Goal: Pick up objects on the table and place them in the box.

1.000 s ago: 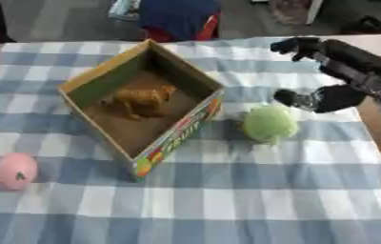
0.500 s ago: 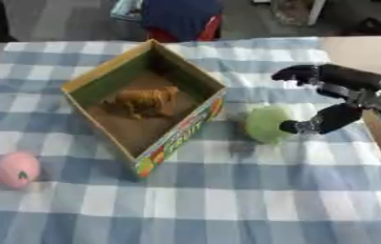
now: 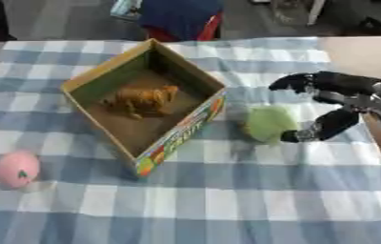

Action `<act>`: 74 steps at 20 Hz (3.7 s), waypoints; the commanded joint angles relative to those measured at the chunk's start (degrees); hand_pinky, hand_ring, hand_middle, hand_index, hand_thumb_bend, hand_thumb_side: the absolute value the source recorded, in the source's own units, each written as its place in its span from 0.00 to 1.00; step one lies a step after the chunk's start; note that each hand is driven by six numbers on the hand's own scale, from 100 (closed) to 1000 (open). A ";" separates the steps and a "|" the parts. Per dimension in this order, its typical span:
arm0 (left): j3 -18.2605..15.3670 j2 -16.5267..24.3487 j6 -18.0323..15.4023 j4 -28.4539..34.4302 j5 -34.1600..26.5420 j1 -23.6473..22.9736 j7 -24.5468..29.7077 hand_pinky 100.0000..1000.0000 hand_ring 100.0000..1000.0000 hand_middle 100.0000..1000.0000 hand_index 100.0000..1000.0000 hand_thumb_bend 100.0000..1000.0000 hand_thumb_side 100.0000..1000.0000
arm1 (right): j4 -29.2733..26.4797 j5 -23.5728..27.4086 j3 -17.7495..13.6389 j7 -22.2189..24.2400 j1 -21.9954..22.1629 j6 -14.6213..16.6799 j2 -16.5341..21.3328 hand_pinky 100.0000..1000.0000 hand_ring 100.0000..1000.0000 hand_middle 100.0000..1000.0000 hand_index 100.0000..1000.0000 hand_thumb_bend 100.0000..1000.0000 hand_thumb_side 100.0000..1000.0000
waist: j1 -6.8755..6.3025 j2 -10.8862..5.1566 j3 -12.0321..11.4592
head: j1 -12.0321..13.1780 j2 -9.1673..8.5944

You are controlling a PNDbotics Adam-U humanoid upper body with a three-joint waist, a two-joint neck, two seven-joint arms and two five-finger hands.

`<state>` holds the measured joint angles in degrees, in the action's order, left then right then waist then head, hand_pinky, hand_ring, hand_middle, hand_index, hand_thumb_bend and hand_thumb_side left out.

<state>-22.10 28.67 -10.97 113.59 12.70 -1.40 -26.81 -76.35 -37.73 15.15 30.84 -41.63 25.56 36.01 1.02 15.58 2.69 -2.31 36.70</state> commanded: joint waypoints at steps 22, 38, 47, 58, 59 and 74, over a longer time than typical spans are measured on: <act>-1.07 -0.57 0.21 1.00 0.06 0.74 0.55 0.26 0.70 0.63 0.86 0.64 0.98 | 6.11 -6.73 2.62 -0.99 -2.53 0.64 0.08 0.73 0.88 0.82 1.00 0.33 0.69 | 0.10 0.57 -1.54 | -1.40 -1.35; -1.52 -1.18 0.40 1.00 -0.16 0.61 0.22 0.26 0.70 0.63 0.86 0.63 0.98 | 4.80 -5.53 3.12 -10.77 -2.59 -1.69 -0.47 0.62 0.73 0.49 0.77 0.00 0.34 | 0.30 0.30 -1.41 | -1.34 -1.93; -1.73 -1.06 0.33 1.00 -0.35 0.25 -0.19 0.26 0.70 0.63 0.86 0.63 0.98 | 2.15 -4.47 2.39 -18.76 -3.57 -4.91 -0.53 0.58 0.66 0.41 0.66 0.00 0.27 | 0.38 -0.40 -1.17 | -0.98 -1.48; -1.73 -1.25 0.27 1.00 -0.55 -0.29 -0.25 0.27 0.68 0.63 0.86 0.62 0.98 | -7.02 1.05 3.47 -17.38 -12.89 -7.45 -2.48 0.54 0.61 0.40 0.64 0.00 0.30 | 0.22 -1.13 -1.12 | -0.84 1.30; -1.73 -1.29 0.23 1.00 -0.57 -0.33 -0.27 0.27 0.68 0.63 0.86 0.62 0.98 | -7.24 1.48 3.69 -16.59 -14.01 -7.68 -3.02 0.54 0.61 0.40 0.64 0.00 0.30 | 0.20 -1.15 -1.17 | -0.94 1.42; -1.65 -2.32 -0.29 1.00 -0.73 -0.12 -0.24 0.27 0.68 0.62 0.85 0.62 0.98 | -0.88 1.56 4.55 -10.06 -24.61 -9.81 -15.97 0.55 0.61 0.40 0.64 0.00 0.36 | 0.20 -0.04 -2.93 | -3.16 0.50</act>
<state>-23.11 25.64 -10.92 113.59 12.13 -1.91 -27.04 -77.65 -35.46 20.17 20.46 -64.76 15.76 20.35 1.45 16.48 -0.17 -5.16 37.70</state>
